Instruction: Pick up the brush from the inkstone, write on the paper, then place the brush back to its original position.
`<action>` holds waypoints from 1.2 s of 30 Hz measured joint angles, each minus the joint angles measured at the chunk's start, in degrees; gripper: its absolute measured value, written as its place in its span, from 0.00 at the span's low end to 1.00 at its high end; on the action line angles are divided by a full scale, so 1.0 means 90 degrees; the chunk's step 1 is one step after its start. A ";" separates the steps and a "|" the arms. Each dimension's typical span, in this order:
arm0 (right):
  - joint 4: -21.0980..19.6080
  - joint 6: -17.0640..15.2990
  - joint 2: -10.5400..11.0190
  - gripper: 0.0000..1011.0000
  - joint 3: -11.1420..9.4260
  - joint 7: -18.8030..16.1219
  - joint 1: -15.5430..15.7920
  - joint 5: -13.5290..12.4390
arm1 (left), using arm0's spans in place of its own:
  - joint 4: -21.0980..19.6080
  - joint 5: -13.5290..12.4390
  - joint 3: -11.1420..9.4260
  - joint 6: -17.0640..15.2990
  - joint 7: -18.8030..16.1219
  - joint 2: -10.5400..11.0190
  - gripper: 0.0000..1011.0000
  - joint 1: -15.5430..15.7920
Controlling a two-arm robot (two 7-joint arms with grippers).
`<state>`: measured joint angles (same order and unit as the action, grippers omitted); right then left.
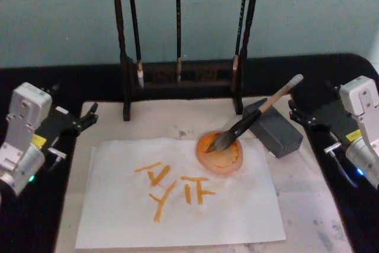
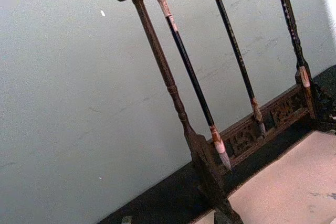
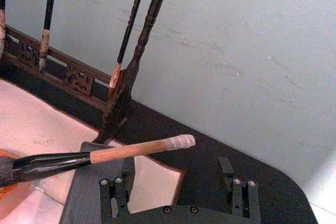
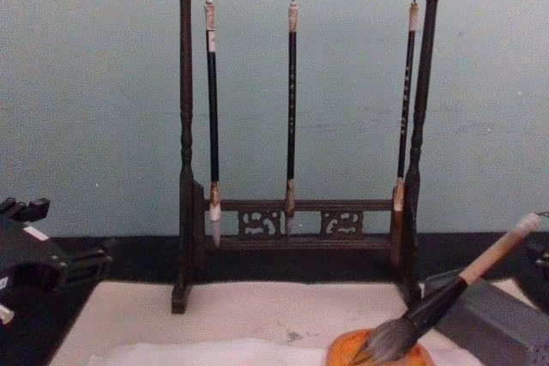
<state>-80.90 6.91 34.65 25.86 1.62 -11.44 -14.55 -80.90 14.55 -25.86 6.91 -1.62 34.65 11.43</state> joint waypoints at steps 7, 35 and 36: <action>0.0000 0.0000 0.0000 0.99 0.0000 0.0000 0.0000 0.0000 | 0.0000 0.0000 0.0000 0.0000 0.0000 0.0000 1.00 0.0000; 0.0000 0.0000 0.0000 0.99 0.0000 0.0000 0.0000 0.0000 | 0.0000 0.0000 0.0000 0.0000 0.0000 0.0000 1.00 0.0000; 0.0000 0.0000 0.0000 0.99 0.0000 0.0000 0.0000 0.0000 | 0.0000 0.0000 0.0000 0.0000 0.0000 0.0000 1.00 0.0000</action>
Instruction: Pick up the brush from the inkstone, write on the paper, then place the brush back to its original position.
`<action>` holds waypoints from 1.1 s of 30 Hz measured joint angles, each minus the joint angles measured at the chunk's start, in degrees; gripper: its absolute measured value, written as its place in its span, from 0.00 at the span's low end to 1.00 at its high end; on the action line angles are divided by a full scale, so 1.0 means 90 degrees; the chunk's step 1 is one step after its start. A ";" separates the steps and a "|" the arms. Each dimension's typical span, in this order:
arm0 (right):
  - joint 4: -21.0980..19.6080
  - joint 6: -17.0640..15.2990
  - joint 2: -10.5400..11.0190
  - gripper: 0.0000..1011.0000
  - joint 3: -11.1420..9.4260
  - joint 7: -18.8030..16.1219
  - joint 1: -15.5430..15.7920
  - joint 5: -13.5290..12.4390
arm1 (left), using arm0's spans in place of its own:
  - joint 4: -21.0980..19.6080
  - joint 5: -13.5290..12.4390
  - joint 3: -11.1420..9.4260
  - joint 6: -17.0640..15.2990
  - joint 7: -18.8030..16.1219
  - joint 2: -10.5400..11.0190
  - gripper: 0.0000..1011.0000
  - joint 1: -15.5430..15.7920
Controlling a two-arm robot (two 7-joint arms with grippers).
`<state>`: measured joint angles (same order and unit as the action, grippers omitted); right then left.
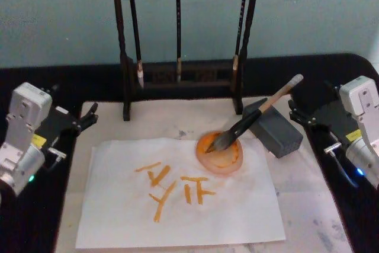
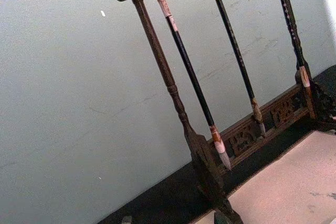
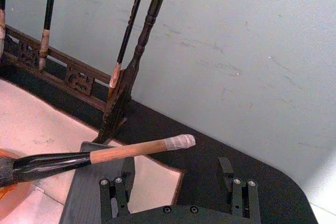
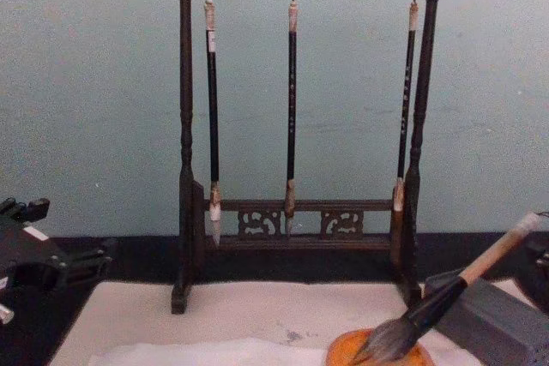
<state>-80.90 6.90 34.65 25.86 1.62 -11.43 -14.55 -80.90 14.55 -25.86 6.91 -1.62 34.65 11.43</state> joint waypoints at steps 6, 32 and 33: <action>0.0000 0.0000 0.0000 0.99 0.0000 0.0000 0.0000 0.0000 | 0.0000 0.0000 0.0000 0.0000 0.0000 0.0000 1.00 0.0000; -0.0047 -0.0040 -0.0035 0.99 -0.0096 -0.0202 0.0024 -0.0052 | 0.0000 0.0000 0.0000 0.0000 0.0000 0.0000 1.00 0.0000; -0.0066 -0.0061 -0.0042 0.99 -0.0125 -0.0248 0.0033 -0.0101 | 0.0000 0.0000 0.0000 0.0000 0.0000 0.0000 1.00 0.0000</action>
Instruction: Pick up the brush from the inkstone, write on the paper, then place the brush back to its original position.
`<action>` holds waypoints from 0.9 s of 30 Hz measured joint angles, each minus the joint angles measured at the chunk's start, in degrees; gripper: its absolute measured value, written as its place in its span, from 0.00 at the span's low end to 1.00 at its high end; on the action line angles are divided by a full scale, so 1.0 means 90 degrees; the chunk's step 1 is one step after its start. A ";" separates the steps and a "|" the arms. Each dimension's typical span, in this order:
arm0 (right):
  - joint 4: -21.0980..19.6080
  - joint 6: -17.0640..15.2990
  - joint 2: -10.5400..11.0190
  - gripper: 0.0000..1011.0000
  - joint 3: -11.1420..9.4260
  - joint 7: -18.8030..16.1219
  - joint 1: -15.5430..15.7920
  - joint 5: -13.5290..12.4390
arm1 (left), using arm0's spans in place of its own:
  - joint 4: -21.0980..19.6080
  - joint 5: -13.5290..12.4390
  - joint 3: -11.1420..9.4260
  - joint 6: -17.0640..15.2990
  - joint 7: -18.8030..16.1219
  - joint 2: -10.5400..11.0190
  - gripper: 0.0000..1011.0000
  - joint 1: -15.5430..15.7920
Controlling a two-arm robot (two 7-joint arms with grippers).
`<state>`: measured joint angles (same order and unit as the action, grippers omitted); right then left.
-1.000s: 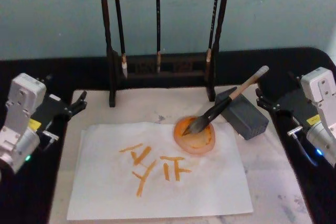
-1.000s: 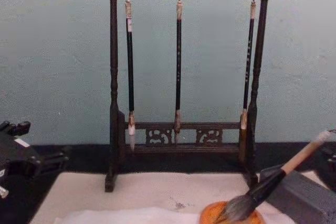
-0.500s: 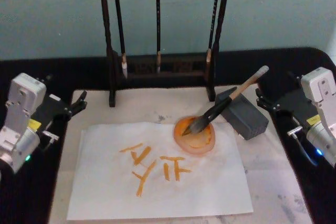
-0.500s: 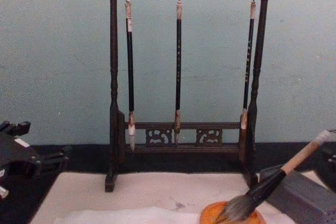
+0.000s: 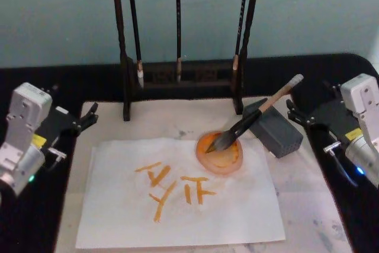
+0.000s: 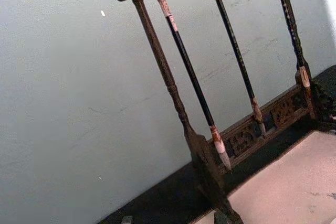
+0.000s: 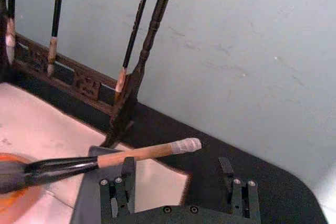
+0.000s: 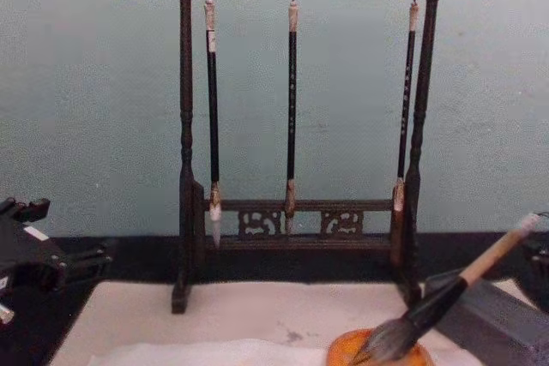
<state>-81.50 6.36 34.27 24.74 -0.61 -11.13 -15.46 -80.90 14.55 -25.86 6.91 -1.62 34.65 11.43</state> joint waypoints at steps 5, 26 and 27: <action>-0.0160 -0.0189 -0.0049 0.99 -0.0223 -0.0320 0.0096 -0.0419 | 0.0000 0.0000 0.0000 0.0000 0.0000 0.0000 1.00 0.0000; -0.0080 -0.2623 -0.0919 0.99 -0.1612 -0.1262 0.0117 -0.3681 | 0.0000 0.0000 0.0000 0.0000 0.0000 0.0000 1.00 0.0000; -0.0062 -0.2687 -0.0938 0.99 -0.1631 -0.1259 0.0107 -0.3764 | 0.0000 0.0000 0.0000 0.0000 0.0000 0.0000 1.00 0.0000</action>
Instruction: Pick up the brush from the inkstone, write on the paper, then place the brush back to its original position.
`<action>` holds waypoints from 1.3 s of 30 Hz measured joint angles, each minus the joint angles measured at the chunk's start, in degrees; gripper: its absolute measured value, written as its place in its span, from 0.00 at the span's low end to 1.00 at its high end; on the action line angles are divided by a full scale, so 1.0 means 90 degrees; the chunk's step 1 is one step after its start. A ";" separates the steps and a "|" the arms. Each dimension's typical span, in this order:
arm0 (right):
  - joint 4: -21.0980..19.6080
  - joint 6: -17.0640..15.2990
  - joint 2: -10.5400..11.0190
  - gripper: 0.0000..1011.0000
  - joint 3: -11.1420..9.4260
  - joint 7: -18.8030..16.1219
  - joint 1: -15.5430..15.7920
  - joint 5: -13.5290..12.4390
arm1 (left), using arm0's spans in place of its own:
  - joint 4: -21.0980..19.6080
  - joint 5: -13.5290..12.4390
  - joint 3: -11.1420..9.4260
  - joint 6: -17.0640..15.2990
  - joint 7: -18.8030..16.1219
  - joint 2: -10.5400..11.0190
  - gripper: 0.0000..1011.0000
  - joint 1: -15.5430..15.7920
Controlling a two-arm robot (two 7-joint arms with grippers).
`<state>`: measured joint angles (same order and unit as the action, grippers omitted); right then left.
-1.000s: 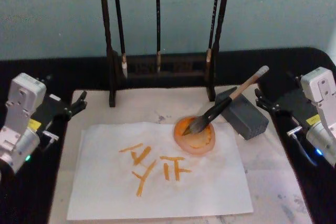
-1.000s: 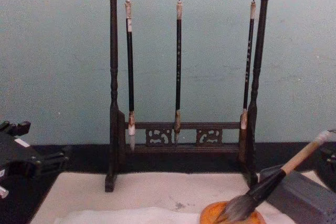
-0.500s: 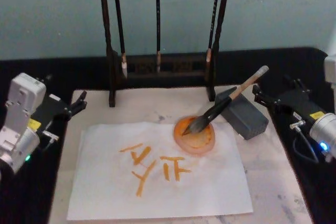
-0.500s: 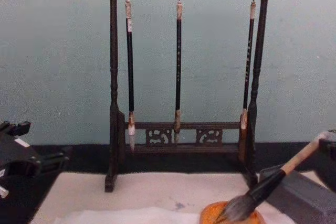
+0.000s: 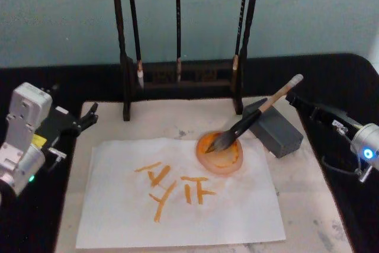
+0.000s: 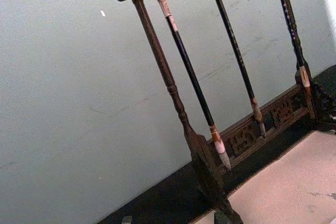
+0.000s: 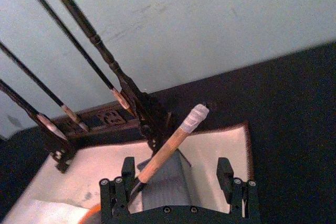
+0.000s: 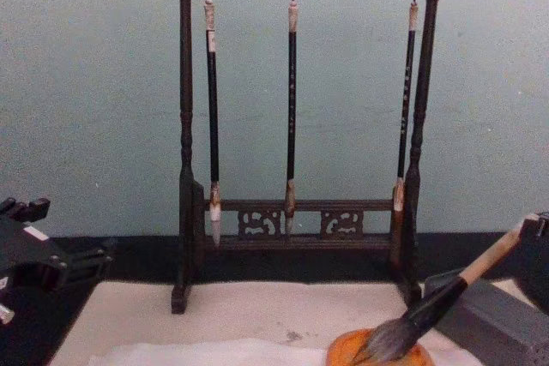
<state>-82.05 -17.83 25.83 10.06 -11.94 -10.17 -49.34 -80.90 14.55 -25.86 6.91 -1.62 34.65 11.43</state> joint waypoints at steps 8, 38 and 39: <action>0.0186 -0.0508 -0.0264 0.99 -0.0206 0.0080 -0.0112 -0.0866 | 0.0000 0.0000 0.0000 0.0000 0.0000 0.0000 1.00 -0.0001; 0.1731 -0.0478 -0.0829 0.99 0.0088 0.0294 -0.1214 -0.1726 | -0.0001 0.0000 0.0000 0.0000 0.0000 0.0000 1.00 0.0000; 0.1878 -0.0454 -0.0840 0.99 0.0121 0.0249 -0.1308 -0.1768 | 0.0000 0.0000 0.0000 0.0000 0.0000 0.0000 1.00 0.0000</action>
<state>-65.15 -21.91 18.27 11.15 -9.70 -21.94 -65.25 -80.90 14.55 -25.86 6.91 -1.62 34.64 11.43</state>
